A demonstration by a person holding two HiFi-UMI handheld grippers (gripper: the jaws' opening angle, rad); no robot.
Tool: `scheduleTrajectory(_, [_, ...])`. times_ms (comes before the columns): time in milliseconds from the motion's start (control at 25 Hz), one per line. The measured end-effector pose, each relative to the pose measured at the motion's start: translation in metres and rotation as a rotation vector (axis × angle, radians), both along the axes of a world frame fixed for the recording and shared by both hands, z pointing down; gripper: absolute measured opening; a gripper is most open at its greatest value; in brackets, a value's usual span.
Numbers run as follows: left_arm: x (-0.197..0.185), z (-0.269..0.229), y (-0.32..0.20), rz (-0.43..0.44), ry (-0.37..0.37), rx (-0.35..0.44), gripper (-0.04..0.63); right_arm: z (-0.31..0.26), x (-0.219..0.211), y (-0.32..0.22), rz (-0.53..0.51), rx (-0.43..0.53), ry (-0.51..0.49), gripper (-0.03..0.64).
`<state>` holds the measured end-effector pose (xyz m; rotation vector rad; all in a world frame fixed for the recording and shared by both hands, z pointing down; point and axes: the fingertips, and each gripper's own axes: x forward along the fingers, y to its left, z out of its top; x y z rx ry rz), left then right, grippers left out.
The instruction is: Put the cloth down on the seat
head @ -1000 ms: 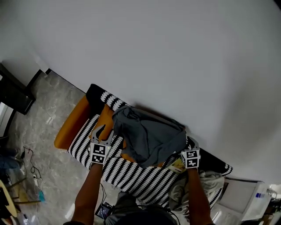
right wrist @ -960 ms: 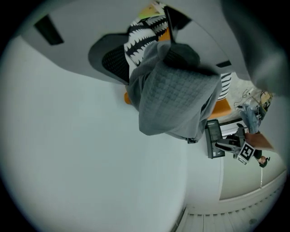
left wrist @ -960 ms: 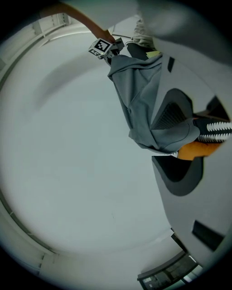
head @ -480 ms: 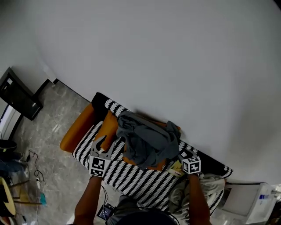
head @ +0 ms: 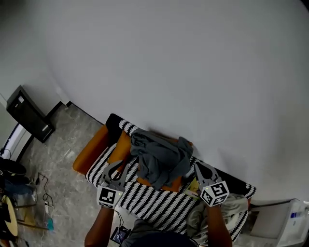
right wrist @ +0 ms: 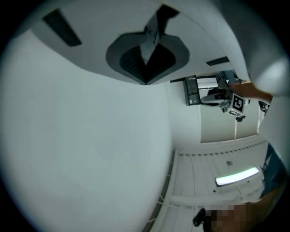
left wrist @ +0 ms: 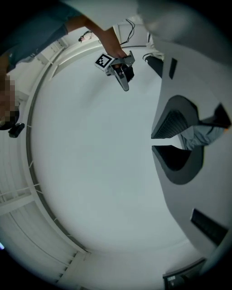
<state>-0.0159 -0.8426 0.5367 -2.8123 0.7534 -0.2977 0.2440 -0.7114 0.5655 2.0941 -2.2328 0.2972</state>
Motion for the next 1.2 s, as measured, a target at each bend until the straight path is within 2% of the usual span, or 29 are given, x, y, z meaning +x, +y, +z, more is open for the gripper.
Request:
scheduleTrajectory(120, [0.007,-0.044,0.041,0.074,0.064,0.041,0.005,-0.071,-0.047,0.011,-0.109,0.141,0.104,0.014])
scheduleTrajectory(240, [0.01,-0.077,0.08,0.12,0.106,0.066,0.005,-0.118,-0.089,0.031,-0.195,0.232,0.214,0.012])
scheduleTrajectory(320, [0.01,-0.093,0.103,0.137,0.128,0.077,0.005,-0.14,-0.111,0.045,-0.237,0.273,0.232,0.012])
scheduleTrajectory(360, [0.01,-0.098,0.113,0.149,0.119,0.093,0.005,-0.147,-0.119,0.052,-0.251,0.284,0.232,0.012])
scheduleTrajectory(480, [0.006,-0.106,0.142,0.195,0.002,0.192,0.005,-0.158,-0.133,0.075,-0.281,0.305,0.244,0.012])
scheduleTrajectory(600, [-0.002,-0.113,0.163,0.19,-0.022,0.221,0.005,-0.162,-0.143,0.097,-0.301,0.31,0.259,0.012])
scheduleTrajectory(680, [-0.01,-0.12,0.174,0.171,0.004,0.212,0.005,-0.164,-0.146,0.109,-0.304,0.307,0.258,0.012])
scheduleTrajectory(760, [-0.016,-0.126,0.184,0.136,0.065,0.17,0.005,-0.164,-0.147,0.12,-0.305,0.301,0.26,0.012])
scheduleTrajectory(800, [-0.019,-0.127,0.188,0.132,0.064,0.173,0.005,-0.164,-0.148,0.124,-0.308,0.302,0.263,0.012])
scheduleTrajectory(920, [-0.024,-0.126,0.199,0.151,-0.012,0.244,0.005,-0.165,-0.149,0.134,-0.317,0.31,0.27,0.012])
scheduleTrajectory(1000, [-0.029,-0.127,0.207,0.141,-0.003,0.237,0.005,-0.164,-0.15,0.142,-0.318,0.302,0.268,0.012])
scheduleTrajectory(1200, [-0.04,-0.13,0.228,0.066,0.155,0.092,0.005,-0.162,-0.153,0.164,-0.32,0.297,0.276,0.012])
